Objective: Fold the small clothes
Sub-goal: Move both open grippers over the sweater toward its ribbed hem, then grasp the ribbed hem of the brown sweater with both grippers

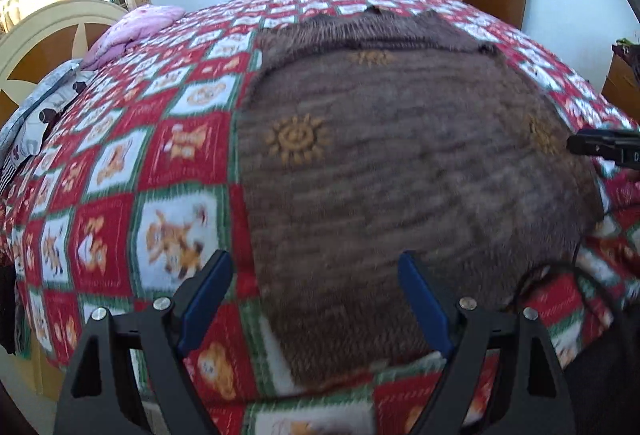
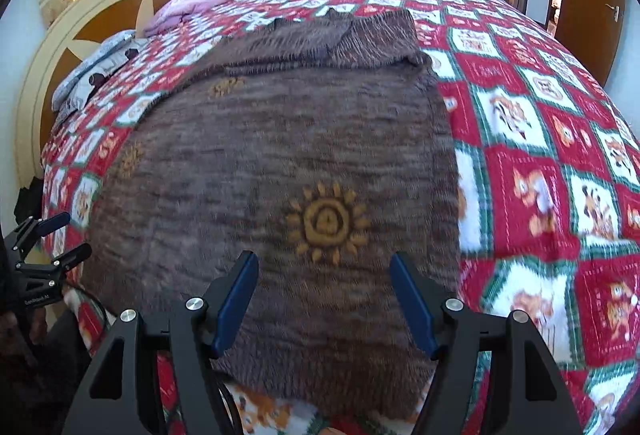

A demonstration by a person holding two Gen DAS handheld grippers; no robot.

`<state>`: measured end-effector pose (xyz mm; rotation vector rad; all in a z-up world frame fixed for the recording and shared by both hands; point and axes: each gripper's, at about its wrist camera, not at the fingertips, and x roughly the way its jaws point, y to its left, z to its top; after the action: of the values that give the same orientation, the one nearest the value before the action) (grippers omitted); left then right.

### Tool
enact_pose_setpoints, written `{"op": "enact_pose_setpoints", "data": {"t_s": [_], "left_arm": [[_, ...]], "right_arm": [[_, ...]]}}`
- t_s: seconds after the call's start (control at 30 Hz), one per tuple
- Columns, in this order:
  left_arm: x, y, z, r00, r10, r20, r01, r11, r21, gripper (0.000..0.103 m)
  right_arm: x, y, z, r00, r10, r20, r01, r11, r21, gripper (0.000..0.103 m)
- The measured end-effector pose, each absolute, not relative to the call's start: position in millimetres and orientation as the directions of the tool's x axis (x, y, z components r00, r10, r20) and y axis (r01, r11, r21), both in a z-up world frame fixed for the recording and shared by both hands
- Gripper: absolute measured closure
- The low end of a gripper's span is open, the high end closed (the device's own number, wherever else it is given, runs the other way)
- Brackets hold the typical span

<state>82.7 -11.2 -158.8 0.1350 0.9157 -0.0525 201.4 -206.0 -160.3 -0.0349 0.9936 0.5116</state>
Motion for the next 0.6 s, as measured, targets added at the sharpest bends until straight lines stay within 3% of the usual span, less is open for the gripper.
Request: {"op": "enact_pose_setpoints", "data": {"t_s": [0.27,0.6], "left_arm": [[83,-2,-173,0.551,-0.014,-0.835,0.077,0.996,0.034,0.017],[82,0,-182,0.507,-0.057,-0.860,0.077,0.997,-0.020,0.032]], "right_arm": [[201,-236,-159,0.459,0.368,-0.808,-0.368,0.907,0.204,0.034],[188,-258,-159,0.432,0.341,-0.835,-0.330,0.921,0.206,0.034]]}}
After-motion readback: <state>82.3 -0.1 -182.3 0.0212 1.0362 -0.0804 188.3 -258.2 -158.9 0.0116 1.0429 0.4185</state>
